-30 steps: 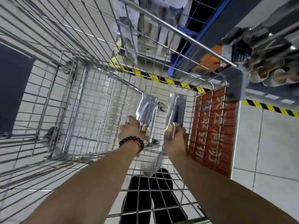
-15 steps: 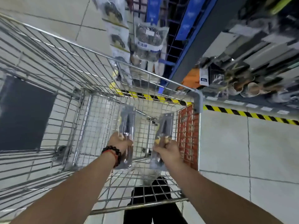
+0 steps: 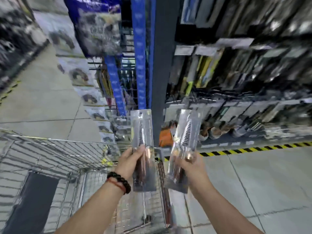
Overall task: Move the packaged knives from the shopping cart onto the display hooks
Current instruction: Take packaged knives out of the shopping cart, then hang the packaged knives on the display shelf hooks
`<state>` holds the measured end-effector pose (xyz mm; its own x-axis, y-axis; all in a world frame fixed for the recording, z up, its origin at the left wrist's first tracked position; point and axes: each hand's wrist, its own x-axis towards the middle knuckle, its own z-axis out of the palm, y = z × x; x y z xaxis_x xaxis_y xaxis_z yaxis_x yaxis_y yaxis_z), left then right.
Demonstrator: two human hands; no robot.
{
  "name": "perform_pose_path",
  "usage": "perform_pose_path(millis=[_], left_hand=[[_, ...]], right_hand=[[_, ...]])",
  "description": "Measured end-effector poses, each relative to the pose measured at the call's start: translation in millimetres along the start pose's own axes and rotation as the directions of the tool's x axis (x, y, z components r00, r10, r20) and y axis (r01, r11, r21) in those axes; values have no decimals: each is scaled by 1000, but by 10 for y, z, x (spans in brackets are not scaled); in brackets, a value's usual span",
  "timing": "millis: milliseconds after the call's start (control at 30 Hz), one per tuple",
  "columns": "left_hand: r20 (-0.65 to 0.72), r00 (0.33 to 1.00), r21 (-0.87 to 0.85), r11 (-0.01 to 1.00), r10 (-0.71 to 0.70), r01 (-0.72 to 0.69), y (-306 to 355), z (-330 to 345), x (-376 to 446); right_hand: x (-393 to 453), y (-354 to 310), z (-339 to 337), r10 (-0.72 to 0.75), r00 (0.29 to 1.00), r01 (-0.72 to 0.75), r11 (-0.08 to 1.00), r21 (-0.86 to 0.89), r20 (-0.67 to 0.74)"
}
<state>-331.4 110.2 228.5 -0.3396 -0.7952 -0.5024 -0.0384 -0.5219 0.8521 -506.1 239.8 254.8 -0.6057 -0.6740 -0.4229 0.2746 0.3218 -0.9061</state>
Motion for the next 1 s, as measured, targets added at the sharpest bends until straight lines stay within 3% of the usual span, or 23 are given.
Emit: perform_pose_path(millis=[133, 267, 533, 700, 1000], left_hand=[[157, 984, -7, 996, 84, -84, 411, 703, -280], [230, 954, -38, 981, 194, -191, 647, 1351, -553], [224, 945, -74, 971, 239, -228, 781, 2579, -999], [180, 936, -74, 953, 303, -294, 783, 3272, -1137], [177, 910, -26, 926, 375, -377, 748, 3915, -1012]], right_hand=[[-92, -509, -511, -134, 991, 133, 991, -13, -31], [-142, -836, -1002, -179, 980, 184, 982, 41, -90], [-210, -1340, -2208, -312, 948, 316, 945, 80, -56], [-148, -1611, -2908, -365, 930, 366, 931, 5, -46], [103, -1821, -3527, -435, 900, 435, 900, 15, -27]])
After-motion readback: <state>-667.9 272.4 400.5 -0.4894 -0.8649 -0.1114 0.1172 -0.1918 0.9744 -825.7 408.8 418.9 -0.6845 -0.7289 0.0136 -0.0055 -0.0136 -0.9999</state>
